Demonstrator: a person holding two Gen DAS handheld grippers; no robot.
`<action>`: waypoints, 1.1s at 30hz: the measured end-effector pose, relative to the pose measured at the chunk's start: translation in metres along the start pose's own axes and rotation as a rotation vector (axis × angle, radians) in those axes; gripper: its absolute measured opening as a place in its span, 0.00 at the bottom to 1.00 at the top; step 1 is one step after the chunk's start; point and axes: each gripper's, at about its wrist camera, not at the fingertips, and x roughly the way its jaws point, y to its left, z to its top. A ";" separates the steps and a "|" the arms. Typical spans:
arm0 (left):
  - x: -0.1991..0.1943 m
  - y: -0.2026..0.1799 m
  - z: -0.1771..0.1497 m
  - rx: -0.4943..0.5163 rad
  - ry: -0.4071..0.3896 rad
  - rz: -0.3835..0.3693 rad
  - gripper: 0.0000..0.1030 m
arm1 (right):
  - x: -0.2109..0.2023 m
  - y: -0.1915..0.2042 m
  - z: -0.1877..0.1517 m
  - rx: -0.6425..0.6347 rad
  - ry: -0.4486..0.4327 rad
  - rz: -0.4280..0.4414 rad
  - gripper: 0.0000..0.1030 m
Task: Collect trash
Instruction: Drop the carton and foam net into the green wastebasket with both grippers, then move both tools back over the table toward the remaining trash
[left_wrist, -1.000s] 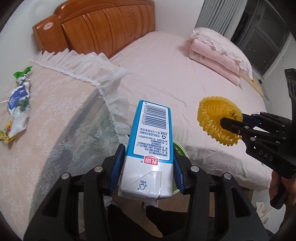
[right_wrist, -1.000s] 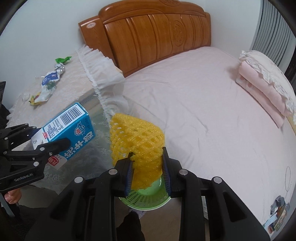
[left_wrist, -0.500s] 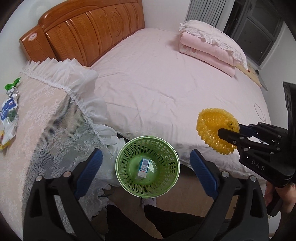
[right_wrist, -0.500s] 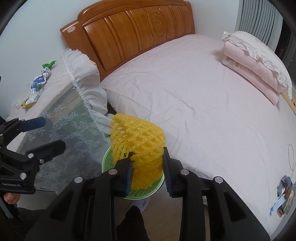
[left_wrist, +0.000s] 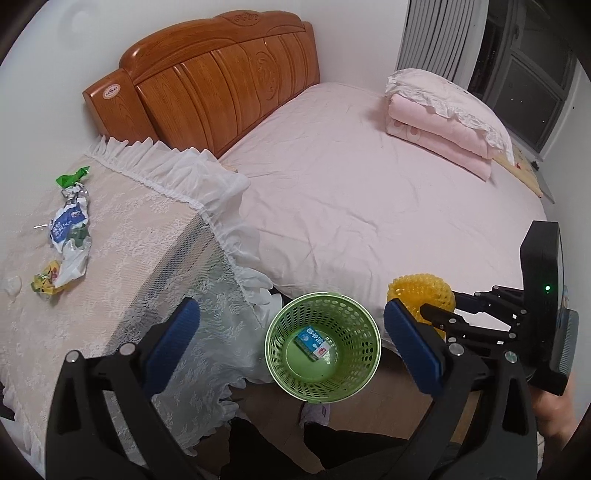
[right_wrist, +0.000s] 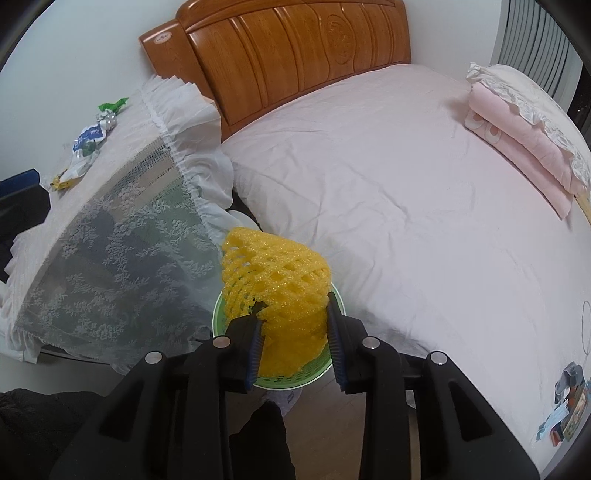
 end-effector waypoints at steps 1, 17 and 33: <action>0.000 0.003 0.000 -0.006 0.002 0.003 0.93 | 0.003 0.003 -0.001 -0.005 0.008 0.003 0.33; -0.002 0.029 -0.001 -0.061 0.008 0.029 0.93 | 0.025 0.028 0.006 -0.077 0.045 -0.059 0.98; -0.031 0.117 -0.012 -0.236 -0.056 0.157 0.93 | -0.005 0.086 0.068 -0.124 -0.080 0.050 0.98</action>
